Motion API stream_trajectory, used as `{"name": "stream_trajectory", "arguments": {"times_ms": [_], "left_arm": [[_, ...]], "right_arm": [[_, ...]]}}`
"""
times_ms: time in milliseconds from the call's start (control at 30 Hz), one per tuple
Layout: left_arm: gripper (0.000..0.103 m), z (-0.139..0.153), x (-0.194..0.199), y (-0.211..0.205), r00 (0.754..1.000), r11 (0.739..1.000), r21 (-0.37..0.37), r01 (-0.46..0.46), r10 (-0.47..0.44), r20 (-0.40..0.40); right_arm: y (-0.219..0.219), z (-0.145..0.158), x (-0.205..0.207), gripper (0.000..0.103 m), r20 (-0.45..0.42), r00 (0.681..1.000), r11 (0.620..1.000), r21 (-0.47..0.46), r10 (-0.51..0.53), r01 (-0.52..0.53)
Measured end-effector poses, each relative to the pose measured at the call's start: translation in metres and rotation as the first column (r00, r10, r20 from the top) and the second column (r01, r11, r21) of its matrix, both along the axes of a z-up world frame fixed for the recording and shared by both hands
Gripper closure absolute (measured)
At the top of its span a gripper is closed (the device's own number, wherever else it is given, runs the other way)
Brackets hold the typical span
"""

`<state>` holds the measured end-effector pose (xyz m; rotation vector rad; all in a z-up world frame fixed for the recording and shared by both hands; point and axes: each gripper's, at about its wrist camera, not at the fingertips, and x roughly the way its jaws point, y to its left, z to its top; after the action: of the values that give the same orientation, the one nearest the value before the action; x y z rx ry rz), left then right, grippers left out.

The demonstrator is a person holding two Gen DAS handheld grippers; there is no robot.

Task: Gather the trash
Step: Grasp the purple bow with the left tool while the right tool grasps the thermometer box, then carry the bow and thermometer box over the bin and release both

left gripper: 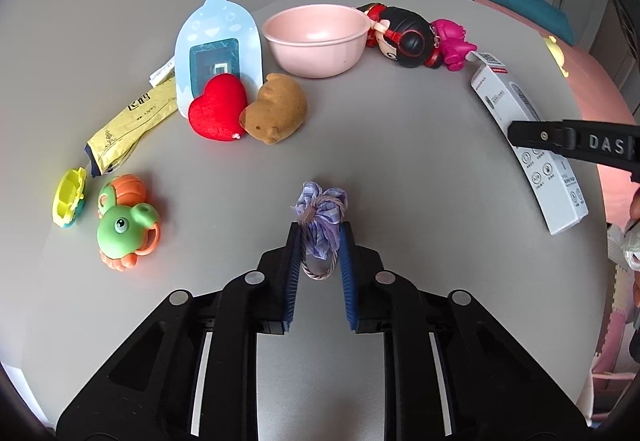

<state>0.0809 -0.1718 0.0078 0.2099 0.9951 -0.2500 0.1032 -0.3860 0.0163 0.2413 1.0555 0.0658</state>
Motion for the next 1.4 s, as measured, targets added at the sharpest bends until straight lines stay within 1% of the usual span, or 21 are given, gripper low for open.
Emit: {"name": "stream_trajectory", "arguments": {"times_ms": [100, 200, 300, 433, 533, 700, 833, 933, 1067, 1200, 1300, 1400], "left_arm": [[0.087, 0.005, 0.001, -0.002, 1.000, 1.000, -0.022, -0.011, 0.012, 0.011], [0.087, 0.010, 0.003, -0.003, 0.999, 0.998, -0.048, -0.032, 0.032, 0.003], [0.087, 0.016, -0.001, -0.009, 0.999, 0.999, -0.034, -0.032, 0.033, 0.022], [0.087, 0.030, -0.011, -0.033, 0.998, 0.999, -0.028, 0.018, -0.016, 0.057], [0.087, 0.037, -0.014, -0.058, 0.996, 0.997, -0.048, 0.059, -0.056, 0.063], [0.087, 0.048, -0.022, -0.114, 0.987, 0.987, -0.052, 0.149, -0.145, 0.076], [0.087, 0.054, -0.032, -0.162, 0.970, 0.969, -0.079, 0.236, -0.230, 0.078], [0.087, 0.053, -0.039, -0.195, 0.957, 0.955, -0.077, 0.286, -0.281, 0.071], [0.087, 0.049, -0.048, -0.240, 0.936, 0.931, -0.092, 0.353, -0.350, 0.049], [0.087, 0.044, -0.057, -0.283, 0.906, 0.901, -0.098, 0.424, -0.423, 0.026], [0.087, 0.039, -0.063, -0.307, 0.882, 0.878, -0.091, 0.470, -0.471, 0.007], [0.087, 0.030, -0.064, -0.326, 0.864, 0.861, -0.094, 0.499, -0.503, -0.019]], "right_arm": [[-0.001, 0.007, -0.006, 0.075, 0.033, 0.999, 1.000, -0.014, 0.013, -0.012], [-0.008, 0.014, -0.014, 0.075, 0.046, 0.999, 1.000, 0.022, 0.010, -0.011], [-0.017, 0.019, -0.022, 0.075, 0.058, 0.998, 0.999, 0.049, 0.004, -0.007], [-0.034, 0.025, -0.031, 0.075, 0.073, 0.997, 0.997, 0.073, -0.001, -0.004], [-0.050, 0.032, -0.040, 0.075, 0.086, 0.996, 0.997, 0.081, -0.015, 0.008], [-0.092, 0.045, -0.060, 0.074, 0.115, 0.992, 0.995, 0.087, -0.057, 0.047], [-0.128, 0.051, -0.075, 0.074, 0.128, 0.986, 0.992, 0.089, -0.104, 0.093], [-0.157, 0.052, -0.087, 0.074, 0.128, 0.981, 0.987, 0.082, -0.147, 0.137], [-0.197, 0.049, -0.102, 0.074, 0.118, 0.970, 0.976, 0.071, -0.211, 0.204], [-0.228, 0.044, -0.114, 0.074, 0.104, 0.958, 0.963, 0.066, -0.267, 0.261], [-0.249, 0.040, -0.121, 0.074, 0.096, 0.948, 0.952, 0.063, -0.304, 0.299], [-0.265, 0.035, -0.125, 0.074, 0.084, 0.937, 0.941, 0.060, -0.338, 0.334]]}}
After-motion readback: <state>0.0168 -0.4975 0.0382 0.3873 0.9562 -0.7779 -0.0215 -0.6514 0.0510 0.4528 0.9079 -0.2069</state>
